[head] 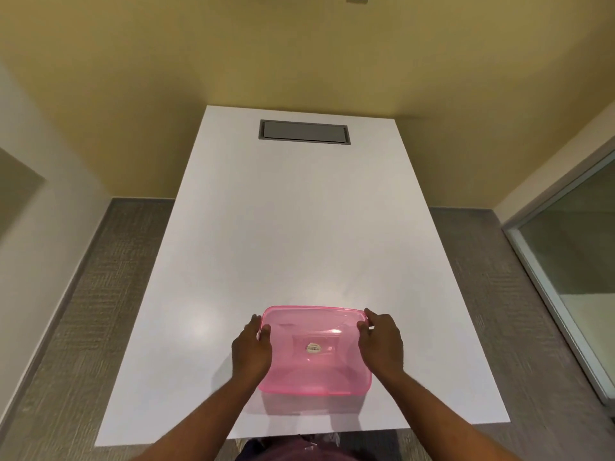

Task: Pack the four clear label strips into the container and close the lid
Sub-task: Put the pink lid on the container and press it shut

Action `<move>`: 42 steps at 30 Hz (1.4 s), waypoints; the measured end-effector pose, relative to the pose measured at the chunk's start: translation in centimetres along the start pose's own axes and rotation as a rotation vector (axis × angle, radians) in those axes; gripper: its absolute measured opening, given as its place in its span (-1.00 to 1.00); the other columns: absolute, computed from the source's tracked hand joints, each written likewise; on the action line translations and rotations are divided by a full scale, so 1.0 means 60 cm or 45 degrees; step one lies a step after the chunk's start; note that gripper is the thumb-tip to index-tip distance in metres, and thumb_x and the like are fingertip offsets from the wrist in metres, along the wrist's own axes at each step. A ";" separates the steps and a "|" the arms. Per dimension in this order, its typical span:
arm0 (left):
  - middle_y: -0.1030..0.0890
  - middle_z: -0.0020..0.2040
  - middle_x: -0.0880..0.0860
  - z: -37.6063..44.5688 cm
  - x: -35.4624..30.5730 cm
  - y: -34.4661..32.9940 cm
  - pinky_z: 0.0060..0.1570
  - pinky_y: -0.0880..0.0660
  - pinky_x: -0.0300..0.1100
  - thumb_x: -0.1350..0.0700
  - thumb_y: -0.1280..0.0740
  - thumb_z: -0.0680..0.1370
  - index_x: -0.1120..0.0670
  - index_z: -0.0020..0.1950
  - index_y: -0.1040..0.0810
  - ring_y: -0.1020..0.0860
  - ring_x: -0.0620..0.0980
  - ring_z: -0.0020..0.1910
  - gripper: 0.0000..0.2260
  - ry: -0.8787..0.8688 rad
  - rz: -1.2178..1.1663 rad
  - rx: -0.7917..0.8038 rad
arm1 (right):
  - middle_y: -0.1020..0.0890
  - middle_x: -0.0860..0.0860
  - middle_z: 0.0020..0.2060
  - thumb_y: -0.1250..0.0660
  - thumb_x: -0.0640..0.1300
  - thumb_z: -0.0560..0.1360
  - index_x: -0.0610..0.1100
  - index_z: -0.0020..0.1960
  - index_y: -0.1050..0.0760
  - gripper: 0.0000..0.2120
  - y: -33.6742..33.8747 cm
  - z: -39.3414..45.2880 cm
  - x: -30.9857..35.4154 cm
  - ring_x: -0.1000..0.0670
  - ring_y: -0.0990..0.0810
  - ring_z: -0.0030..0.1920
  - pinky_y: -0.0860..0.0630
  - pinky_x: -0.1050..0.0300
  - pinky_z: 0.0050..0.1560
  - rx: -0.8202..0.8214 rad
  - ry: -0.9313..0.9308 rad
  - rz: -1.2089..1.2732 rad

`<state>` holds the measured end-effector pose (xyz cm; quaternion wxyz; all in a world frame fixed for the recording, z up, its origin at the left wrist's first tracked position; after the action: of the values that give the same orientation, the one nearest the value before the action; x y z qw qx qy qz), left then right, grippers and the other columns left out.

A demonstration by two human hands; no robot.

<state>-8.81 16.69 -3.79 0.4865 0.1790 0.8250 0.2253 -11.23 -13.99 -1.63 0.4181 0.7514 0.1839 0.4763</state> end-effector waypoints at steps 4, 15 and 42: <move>-0.65 0.21 0.15 0.003 0.026 -0.012 0.23 -0.47 0.02 0.02 -0.17 0.66 0.13 0.38 -0.50 -0.57 0.19 0.23 -0.64 -0.007 0.174 -0.004 | -0.57 0.00 0.16 -0.26 -0.08 0.63 -0.05 0.41 -0.51 -0.64 -0.001 -0.012 -0.001 -0.07 -0.64 0.07 -0.49 0.09 -0.03 -0.034 0.030 -0.056; -0.59 0.26 0.09 0.013 0.001 -0.021 0.26 -0.46 -0.01 0.21 -0.25 0.57 0.10 0.43 -0.41 -0.56 0.14 0.23 -0.59 -0.041 -0.002 0.044 | -0.57 0.00 0.18 -0.28 -0.19 0.61 -0.05 0.35 -0.53 -0.67 -0.009 -0.007 -0.012 -0.12 -0.52 0.20 -0.53 -0.03 0.07 -0.056 0.078 -0.114; -0.59 -0.06 0.10 0.049 0.028 -0.043 -0.07 -0.45 -0.05 0.19 -0.25 0.62 -0.01 -0.14 -0.46 -0.55 0.12 -0.07 -0.83 0.139 -0.348 -0.132 | -0.61 0.11 -0.17 -0.37 -0.08 0.58 -0.01 -0.08 -0.57 -0.94 -0.012 0.027 -0.054 0.01 -0.57 -0.11 -0.43 0.10 -0.09 0.047 -0.171 0.096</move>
<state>-7.20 15.98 -7.67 0.4757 0.0272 0.8540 0.2088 -11.28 -16.49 -4.38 0.3974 0.7955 0.1358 0.4368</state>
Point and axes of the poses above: each hand's wrist, its own z-axis towards the middle knuckle, its own y-axis out of the back of the hand, x = y × z, the point moved 8 cm from there along z, towards the middle knuckle
